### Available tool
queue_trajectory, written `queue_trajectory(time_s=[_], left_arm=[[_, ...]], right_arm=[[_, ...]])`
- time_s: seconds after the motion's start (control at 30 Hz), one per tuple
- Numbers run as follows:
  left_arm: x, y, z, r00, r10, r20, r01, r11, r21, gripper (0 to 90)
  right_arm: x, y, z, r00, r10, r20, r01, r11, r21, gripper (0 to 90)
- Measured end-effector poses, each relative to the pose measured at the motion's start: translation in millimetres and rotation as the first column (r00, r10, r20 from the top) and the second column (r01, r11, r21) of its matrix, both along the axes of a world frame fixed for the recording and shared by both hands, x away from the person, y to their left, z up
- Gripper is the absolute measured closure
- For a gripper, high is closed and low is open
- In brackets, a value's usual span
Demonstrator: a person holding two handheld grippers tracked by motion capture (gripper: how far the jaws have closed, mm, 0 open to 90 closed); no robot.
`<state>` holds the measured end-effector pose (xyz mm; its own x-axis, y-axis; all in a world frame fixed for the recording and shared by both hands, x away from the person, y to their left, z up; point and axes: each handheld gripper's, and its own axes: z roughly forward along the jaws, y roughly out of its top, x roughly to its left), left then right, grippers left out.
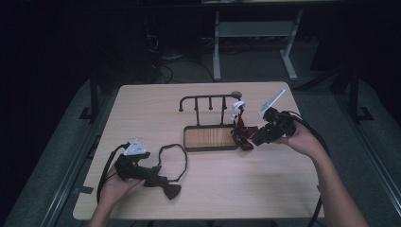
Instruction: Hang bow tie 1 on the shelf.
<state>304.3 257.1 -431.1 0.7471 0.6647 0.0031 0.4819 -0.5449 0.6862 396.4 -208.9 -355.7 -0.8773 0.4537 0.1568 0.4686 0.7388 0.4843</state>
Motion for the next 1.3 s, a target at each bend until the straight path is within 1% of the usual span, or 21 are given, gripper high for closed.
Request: queue_trajectory(time_s=[0.03, 0.1, 0.3, 0.43, 0.47, 0.5, 0.53, 0.57, 0.67, 0.7, 0.73, 0.8, 0.83, 0.87, 0.9, 0.93, 0.97, 1.03, 1.13, 1.2, 1.3], left_arm=[[0.0, -0.7, 0.0, 1.0000, 0.002, -0.002, -0.002, 1.0000, 0.003, 27.5], [0.2, -0.8, 0.0, 1.0000, 0.002, -0.002, -0.002, 1.0000, 0.003, 27.5], [1.1, 0.1, 0.2, 1.0000, 0.004, -0.002, -0.004, 1.0000, 0.003, 27.3], [2.5, 2.5, 1.4, 0.9998, 0.016, -0.014, -0.016, 0.9997, -0.020, 27.2], [3.4, 3.3, 2.4, 0.9998, 0.016, -0.012, -0.016, 0.9996, -0.022, 26.6], [3.4, 3.3, 2.4, 0.9998, 0.016, -0.012, -0.016, 0.9996, -0.022, 26.4], [3.1, 3.6, 2.8, 0.9998, 0.017, -0.007, -0.017, 0.9995, -0.027, 26.4], [3.1, 3.6, 2.8, 0.9998, 0.017, -0.007, -0.017, 0.9995, -0.027, 26.4], [2.7, 3.0, 4.4, 0.9999, 0.017, -0.004, -0.017, 0.9997, -0.018, 26.2], [2.5, 2.3, 5.1, 0.9999, 0.016, -0.001, -0.016, 0.9997, -0.017, 25.9], [2.2, 0.4, 7.5, 1.0000, 0.010, -0.003, -0.010, 0.9999, -0.007, 25.9], [2.4, -0.9, 8.5, 1.0000, 0.006, -0.003, -0.006, 1.0000, -0.006, 25.9], [3.3, -1.9, 9.7, 1.0000, -0.001, 0.001, 0.001, 1.0000, 0.000, 25.9], [3.6, -3.4, 10.3, 1.0000, -0.001, -0.001, 0.001, 1.0000, 0.001, 25.8], [4.2, -4.3, 11.0, 1.0000, -0.002, -0.001, 0.002, 1.0000, 0.007, 25.8], [5.6, -5.5, 11.4, 1.0000, -0.008, -0.005, 0.008, 0.9999, 0.007, 25.6], [5.6, -5.5, 11.4, 1.0000, -0.008, -0.005, 0.008, 0.9999, 0.007, 25.6], [5.8, -7.3, 10.8, 0.9999, -0.011, -0.010, 0.011, 0.9999, 0.005, 25.5], [5.2, -7.5, 11.5, 0.9999, -0.014, -0.009, 0.014, 0.9999, 0.010, 25.6], [4.7, -7.3, 12.9, 0.9998, -0.016, -0.008, 0.016, 0.9999, 0.006, 25.6], [5.9, -8.0, 16.8, 0.9998, -0.017, -0.007, 0.017, 0.9998, 0.007, 25.6]], right_arm=[[-0.9, -2.0, -3.7, 0.9999, -0.010, -0.009, 0.010, 0.9999, 0.006, 52.2], [-2.0, -3.5, -6.9, 0.9999, -0.011, -0.012, 0.011, 0.9999, 0.007, 51.7], [-6.5, -6.1, -12.4, 0.9998, -0.014, -0.011, 0.014, 0.9998, 0.015, 49.1], [-10.2, -7.6, -15.5, 0.9999, -0.013, -0.008, 0.013, 0.9997, 0.019, 48.8], [-12.6, -9.5, -19.8, 0.9998, -0.017, -0.011, 0.017, 0.9997, 0.020, 48.1], [-12.6, -9.5, -19.8, 0.9998, -0.017, -0.011, 0.017, 0.9997, 0.020, 48.1], [-14.8, -11.6, -24.9, 0.9994, -0.026, -0.023, 0.026, 0.9995, 0.019, 47.4], [-14.8, -11.6, -24.9, 0.9994, -0.026, -0.023, 0.026, 0.9995, 0.019, 47.4], [-19.1, -14.0, -33.1, 0.9988, -0.033, -0.036, 0.034, 0.9991, 0.024, 46.1], [-23.2, -15.8, -38.5, 0.9987, -0.037, -0.035, 0.038, 0.9989, 0.026, 45.5], [-26.0, -16.5, -40.9, 0.9986, -0.038, -0.038, 0.039, 0.9988, 0.030, 45.0], [-29.0, -17.0, -43.2, 0.9985, -0.037, -0.041, 0.038, 0.9988, 0.030, 44.7], [-32.1, -17.9, -45.1, 0.9990, -0.031, -0.033, 0.032, 0.9990, 0.032, 44.7], [-38.3, -19.8, -48.0, 0.9988, -0.039, -0.031, 0.040, 0.9982, 0.045, 44.0], [-38.3, -19.8, -48.0, 0.9988, -0.039, -0.031, 0.040, 0.9982, 0.045, 44.0], [-43.9, -21.4, -50.3, 0.9990, -0.037, -0.025, 0.038, 0.9983, 0.044, 43.8], [-43.9, -21.4, -50.3, 0.9990, -0.037, -0.025, 0.038, 0.9983, 0.044, 43.8], [-50.7, -23.8, -52.1, 0.9988, -0.044, -0.019, 0.045, 0.9975, 0.055, 43.3], [-56.8, -26.7, -53.5, 0.9987, -0.050, -0.008, 0.050, 0.9968, 0.062, 42.2], [-61.5, -29.0, -55.1, 0.9985, -0.054, 0.002, 0.054, 0.9964, 0.066, 42.2], [-65.9, -30.4, -57.8, 0.9986, -0.052, 0.005, 0.052, 0.9962, 0.070, 42.5]])
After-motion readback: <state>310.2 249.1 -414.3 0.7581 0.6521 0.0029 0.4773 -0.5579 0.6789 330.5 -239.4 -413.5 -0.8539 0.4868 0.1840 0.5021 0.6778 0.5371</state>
